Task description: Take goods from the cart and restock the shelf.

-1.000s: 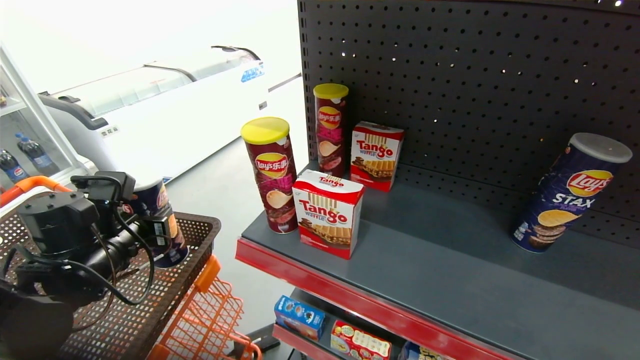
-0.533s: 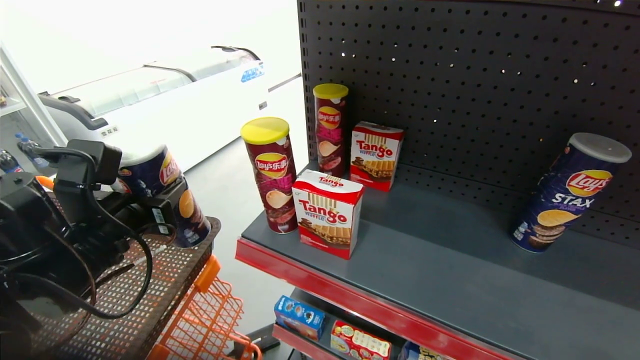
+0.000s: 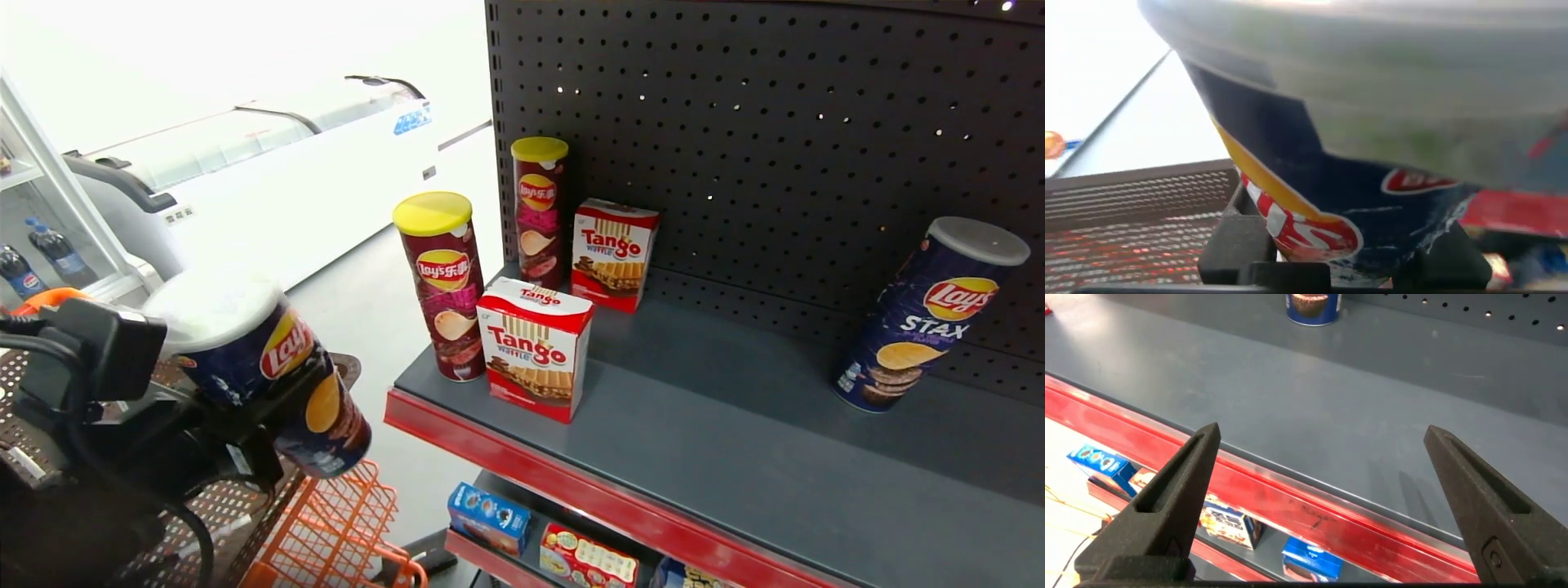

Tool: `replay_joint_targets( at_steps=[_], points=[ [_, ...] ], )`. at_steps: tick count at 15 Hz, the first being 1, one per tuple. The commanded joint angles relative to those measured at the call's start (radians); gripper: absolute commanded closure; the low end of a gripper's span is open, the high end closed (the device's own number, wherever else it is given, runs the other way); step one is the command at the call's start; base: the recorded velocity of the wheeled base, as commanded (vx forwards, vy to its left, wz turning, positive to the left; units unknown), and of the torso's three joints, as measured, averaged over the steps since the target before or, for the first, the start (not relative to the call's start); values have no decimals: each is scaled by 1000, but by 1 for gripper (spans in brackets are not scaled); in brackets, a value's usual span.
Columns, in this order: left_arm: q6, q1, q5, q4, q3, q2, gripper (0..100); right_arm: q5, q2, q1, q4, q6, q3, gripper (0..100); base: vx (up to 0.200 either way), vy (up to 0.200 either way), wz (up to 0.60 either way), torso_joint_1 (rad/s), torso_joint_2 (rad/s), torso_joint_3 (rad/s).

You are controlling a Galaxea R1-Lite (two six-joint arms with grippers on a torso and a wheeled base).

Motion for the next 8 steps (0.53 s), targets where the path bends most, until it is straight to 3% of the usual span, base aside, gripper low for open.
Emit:
replay_joint_targets(
  at_steps=[1,2,3,8],
  points=[
    [-9,-68,-68,30,4,-72,100,0,0,-1,-1,-1,0,0,0,0,0,0,0,0],
    [-9,-59,-118,35,7,-81,100,0,0,-1,-1,-1,0,0,0,0,0,0,0,0],
    [4,-63,-123,37,13,-83,100,0,0,-1,-1,-1,0,0,0,0,0,0,0,0],
    [4,-97,-175,43,2,-81,100,0,0,-1,-1,-1,0,0,0,0,0,0,0,0]
  ],
)
